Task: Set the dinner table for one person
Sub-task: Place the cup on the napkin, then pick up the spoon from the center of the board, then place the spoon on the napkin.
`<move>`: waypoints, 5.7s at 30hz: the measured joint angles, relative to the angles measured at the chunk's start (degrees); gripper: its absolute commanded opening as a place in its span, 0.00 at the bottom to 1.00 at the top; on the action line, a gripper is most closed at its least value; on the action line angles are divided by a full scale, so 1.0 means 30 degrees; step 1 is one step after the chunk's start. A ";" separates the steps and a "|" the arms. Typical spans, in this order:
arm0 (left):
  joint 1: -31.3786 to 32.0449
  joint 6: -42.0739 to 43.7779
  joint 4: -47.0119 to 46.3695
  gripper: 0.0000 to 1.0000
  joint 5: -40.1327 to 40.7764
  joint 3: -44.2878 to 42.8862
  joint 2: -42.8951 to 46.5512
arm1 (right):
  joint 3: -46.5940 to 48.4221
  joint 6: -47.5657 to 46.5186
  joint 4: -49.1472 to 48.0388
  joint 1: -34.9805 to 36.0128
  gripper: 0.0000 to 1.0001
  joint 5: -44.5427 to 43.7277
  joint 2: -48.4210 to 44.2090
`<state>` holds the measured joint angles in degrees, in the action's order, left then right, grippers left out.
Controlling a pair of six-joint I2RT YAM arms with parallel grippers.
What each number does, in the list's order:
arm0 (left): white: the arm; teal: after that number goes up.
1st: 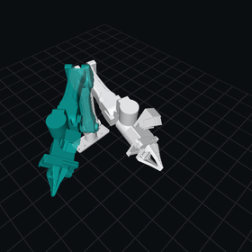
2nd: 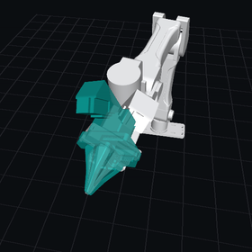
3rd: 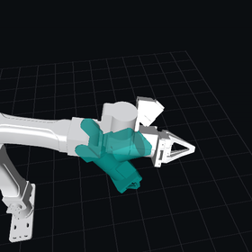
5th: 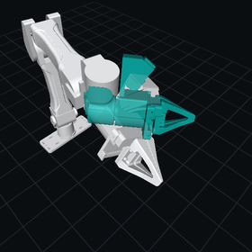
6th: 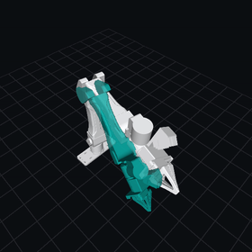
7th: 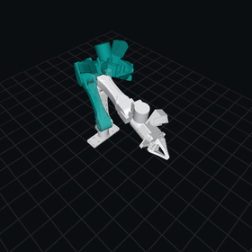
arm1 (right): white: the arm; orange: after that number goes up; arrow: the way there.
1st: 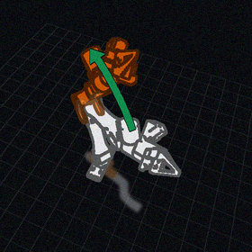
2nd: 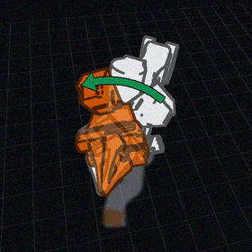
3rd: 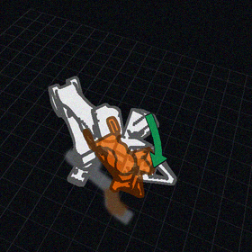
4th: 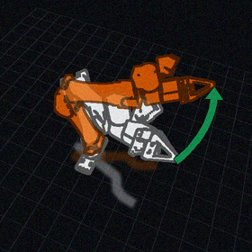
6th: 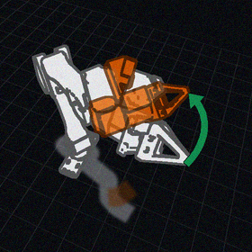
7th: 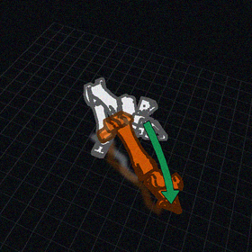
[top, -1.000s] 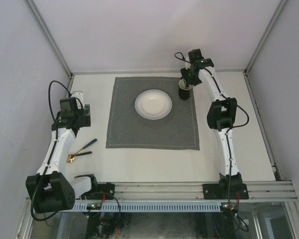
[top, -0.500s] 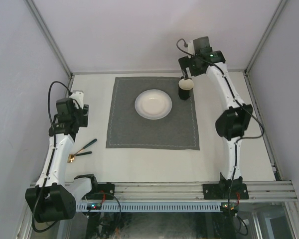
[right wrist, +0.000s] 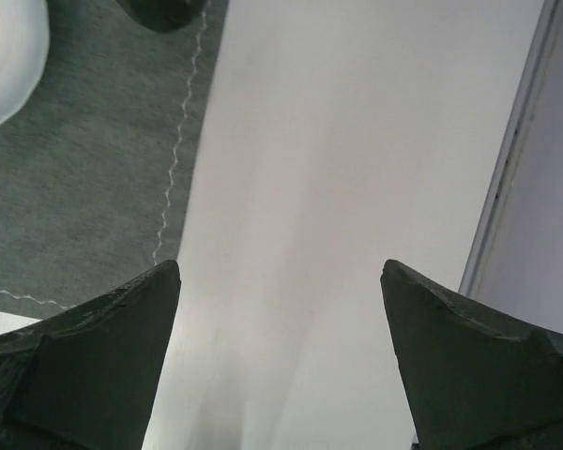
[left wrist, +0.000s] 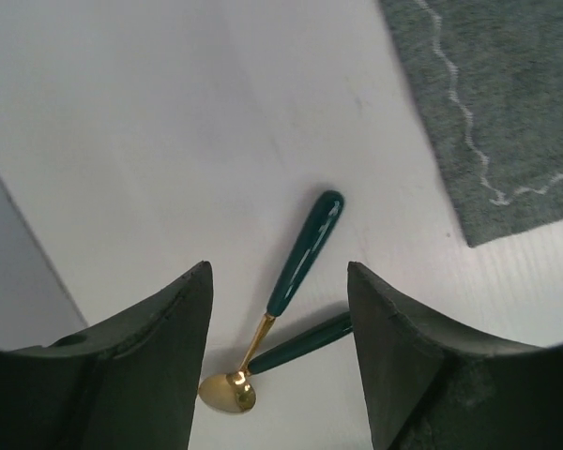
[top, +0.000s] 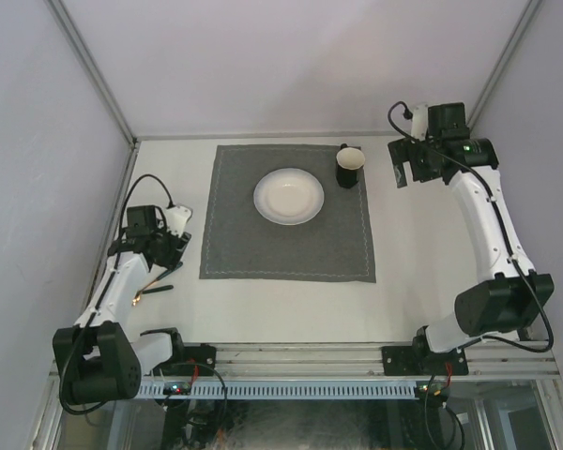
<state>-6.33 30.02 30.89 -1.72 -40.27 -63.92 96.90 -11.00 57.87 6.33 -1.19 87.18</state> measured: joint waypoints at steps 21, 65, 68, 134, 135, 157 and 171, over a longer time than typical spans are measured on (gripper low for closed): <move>0.0007 0.3045 -0.0080 0.57 -0.1792 0.0809 -0.4197 | -0.3781 -0.0678 0.0546 -0.3781 0.87 0.0925 -0.3650; 1.3442 0.2550 0.5880 0.00 -0.4131 -0.9216 -0.4619 | -0.8502 -0.0262 -0.1625 -0.5457 0.86 0.6011 -0.6849; 1.5795 0.2929 0.6441 0.00 -0.3978 -1.1686 -0.6244 | -0.8998 -0.0270 -0.1865 -0.5457 0.86 0.5996 -0.7067; 2.1005 0.0721 -0.1341 0.88 0.0743 -1.5934 -1.6830 | -0.9551 -0.2433 -0.2266 -1.5788 0.87 0.8633 -0.7985; 2.0954 0.0641 -0.1617 0.88 0.0925 -1.5934 -1.6750 | -0.9551 -0.2433 -0.2266 -1.5650 0.87 0.8655 -0.7992; 0.8495 0.1617 0.2623 0.30 0.3978 -0.5457 -0.0131 | -0.8225 -0.1253 -0.2725 -0.9683 0.87 0.6127 -0.5625; 0.3155 0.2885 0.6550 0.33 0.1078 -0.2965 0.2091 | -0.7176 -0.0685 -0.2849 -0.6783 0.87 0.3432 -0.4437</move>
<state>3.14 38.68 50.54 1.52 -49.17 -57.65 75.37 -13.06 49.32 -14.02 9.10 73.87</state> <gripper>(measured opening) 0.350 0.872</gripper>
